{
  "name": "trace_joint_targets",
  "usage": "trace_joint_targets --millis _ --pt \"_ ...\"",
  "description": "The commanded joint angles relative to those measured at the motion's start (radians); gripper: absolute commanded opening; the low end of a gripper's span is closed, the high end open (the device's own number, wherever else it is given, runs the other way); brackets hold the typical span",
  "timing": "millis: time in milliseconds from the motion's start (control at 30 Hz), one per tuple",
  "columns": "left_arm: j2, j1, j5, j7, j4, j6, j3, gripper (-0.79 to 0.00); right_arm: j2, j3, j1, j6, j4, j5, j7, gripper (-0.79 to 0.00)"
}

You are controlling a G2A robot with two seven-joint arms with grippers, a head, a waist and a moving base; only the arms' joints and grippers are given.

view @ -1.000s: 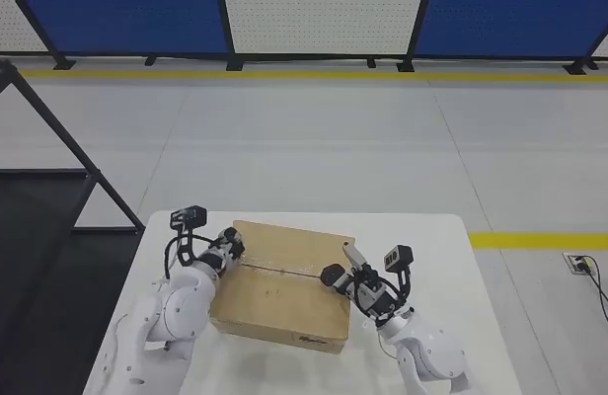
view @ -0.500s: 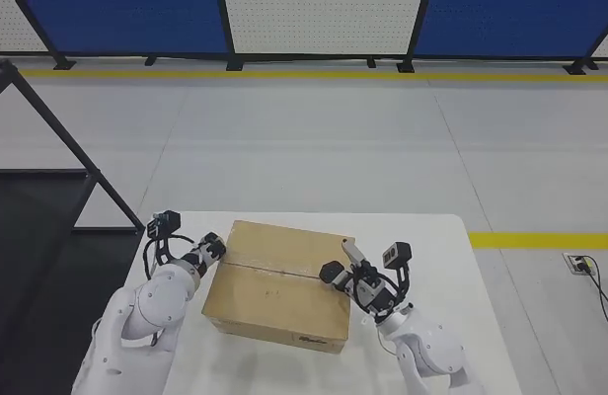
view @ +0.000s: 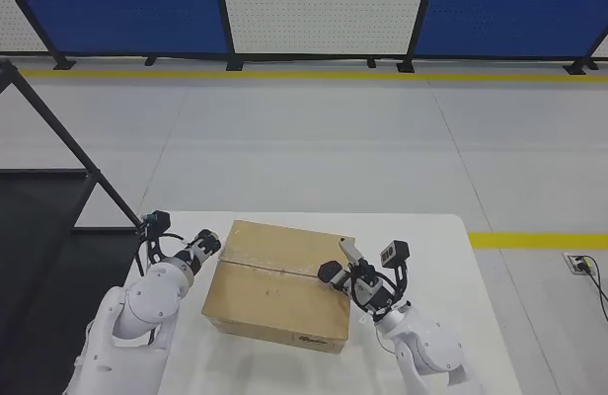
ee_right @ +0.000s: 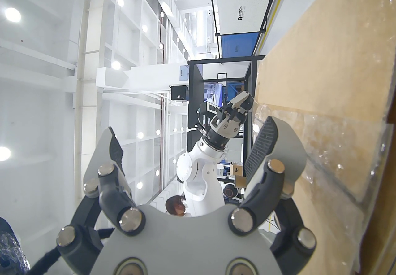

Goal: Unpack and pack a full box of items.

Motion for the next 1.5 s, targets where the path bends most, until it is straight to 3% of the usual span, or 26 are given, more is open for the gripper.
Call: trace_joint_targets --millis 0,500,700,800,1000,1467 --pt "0.000 -0.001 0.003 -0.001 0.005 0.001 0.004 -0.785 0.002 -0.002 0.000 0.001 0.000 0.001 -0.002 0.000" --pt "0.004 -0.028 0.044 -0.036 0.047 -0.003 0.045 -0.785 0.012 -0.013 0.005 0.004 0.000 0.014 -0.014 0.000" --pt "0.002 0.003 -0.009 0.074 -0.005 0.018 -0.009 -0.785 0.016 -0.017 0.008 0.004 0.001 0.018 -0.018 0.000" --pt "0.000 0.039 -0.075 0.115 -0.050 -0.014 -0.036 -0.785 0.018 -0.022 0.013 0.007 0.006 0.020 -0.017 0.000" --pt "0.008 0.068 -0.119 0.012 -0.083 -0.101 -0.040 -0.785 0.019 -0.039 0.040 0.048 0.029 0.020 -0.021 0.000" --pt "0.012 -0.001 -0.073 -0.047 0.036 -0.088 0.030 -0.785 0.014 -0.116 0.121 0.117 0.060 -0.003 -0.039 0.000"
